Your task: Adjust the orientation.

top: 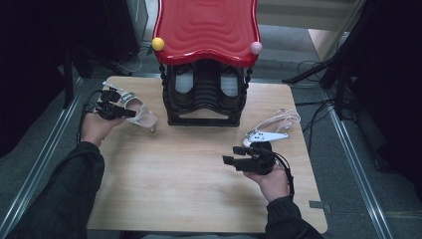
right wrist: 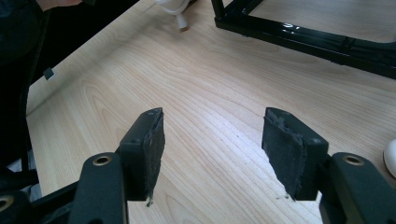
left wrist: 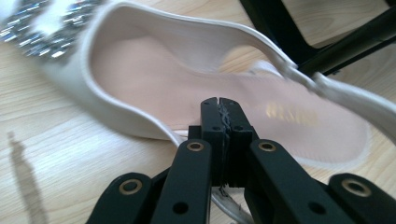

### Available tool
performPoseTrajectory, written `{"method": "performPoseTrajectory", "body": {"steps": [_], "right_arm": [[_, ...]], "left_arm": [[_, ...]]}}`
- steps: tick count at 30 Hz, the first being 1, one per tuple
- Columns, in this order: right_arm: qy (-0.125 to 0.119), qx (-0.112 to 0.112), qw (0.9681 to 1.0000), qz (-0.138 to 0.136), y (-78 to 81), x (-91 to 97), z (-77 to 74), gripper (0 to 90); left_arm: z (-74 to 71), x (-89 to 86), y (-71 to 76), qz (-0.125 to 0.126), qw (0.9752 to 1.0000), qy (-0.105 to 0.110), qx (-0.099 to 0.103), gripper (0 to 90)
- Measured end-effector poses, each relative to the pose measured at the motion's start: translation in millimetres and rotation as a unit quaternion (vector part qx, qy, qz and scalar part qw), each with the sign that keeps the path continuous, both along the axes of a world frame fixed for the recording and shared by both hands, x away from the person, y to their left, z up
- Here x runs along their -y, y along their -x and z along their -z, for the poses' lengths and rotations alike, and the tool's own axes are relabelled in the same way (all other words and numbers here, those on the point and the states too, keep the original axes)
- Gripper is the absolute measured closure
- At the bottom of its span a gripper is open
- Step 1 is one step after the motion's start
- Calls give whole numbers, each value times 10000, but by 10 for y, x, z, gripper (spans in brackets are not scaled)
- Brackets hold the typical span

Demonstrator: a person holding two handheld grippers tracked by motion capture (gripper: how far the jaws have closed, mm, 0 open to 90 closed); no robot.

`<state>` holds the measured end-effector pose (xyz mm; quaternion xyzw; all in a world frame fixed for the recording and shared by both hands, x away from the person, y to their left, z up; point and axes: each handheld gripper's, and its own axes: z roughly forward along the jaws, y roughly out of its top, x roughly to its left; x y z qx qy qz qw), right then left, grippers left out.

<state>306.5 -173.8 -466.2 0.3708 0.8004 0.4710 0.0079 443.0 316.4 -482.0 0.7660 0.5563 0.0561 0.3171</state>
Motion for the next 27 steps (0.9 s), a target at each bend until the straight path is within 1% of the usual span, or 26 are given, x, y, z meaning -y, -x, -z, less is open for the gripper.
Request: {"method": "performPoseTrajectory", "body": {"steps": [1, 2, 3, 5, 7, 9, 11, 12, 15, 16, 18, 21, 22, 26, 27], "right_arm": [[4, -14, 10000, 4, 1, -3, 0, 403], [0, -12, 10000, 1, 1, -8, 3, 403], [3, -12, 10000, 7, 1, -11, 4, 402], [-1, -9, 10000, 0, 1, -17, 5, 403], [3, -15, 10000, -6, 5, -22, 3, 403], [7, -16, 10000, -6, 7, -22, 2, 403], [10, -24, 10000, -2, 7, -23, 5, 403], [23, -21, 10000, -8, 4, -21, 8, 403], [24, -32, 10000, -7, -2, -25, 13, 403], [27, -29, 10000, -11, -3, -28, 13, 403], [20, -25, 10000, -17, -2, -31, 11, 403], [16, -11, 10000, -18, -1, -38, 8, 403], [20, -6, 10000, -26, -1, -41, 8, 403], [28, -14, 10000, -37, -1, -52, 8, 403], [28, -6, 10000, -42, -2, -54, 9, 403]], "left_arm": [[0, -24, 0, -19, 10000, -28, -20, 895], [1, -31, 3, -72, 10000, 12, -49, 894], [3, -54, 4, -99, 9999, -17, -35, 894], [0, -86, 7, -128, 9999, -19, -72, 894], [-8, -127, 9, -181, 9998, -84, -54, 892], [-18, -174, 20, -297, 9995, -53, -41, 892], [-26, -219, 29, -335, 9994, -79, -36, 890], [-35, -231, 33, -330, 9994, -86, -68, 887], [-72, -242, 50, -296, 9996, 35, 3, 868], [-81, -235, 54, -299, 9995, 50, 7, 854], [-120, -214, 73, -320, 9994, 98, 99, 817], [-161, -214, 92, -437, 9987, 52, 239, 742], [-167, -223, 96, -462, 9986, 34, 250, 711], [-158, -246, 99, -563, 9982, -38, 223, 646], [-144, -245, 91, -569, 9982, -59, 191, 636]]}}
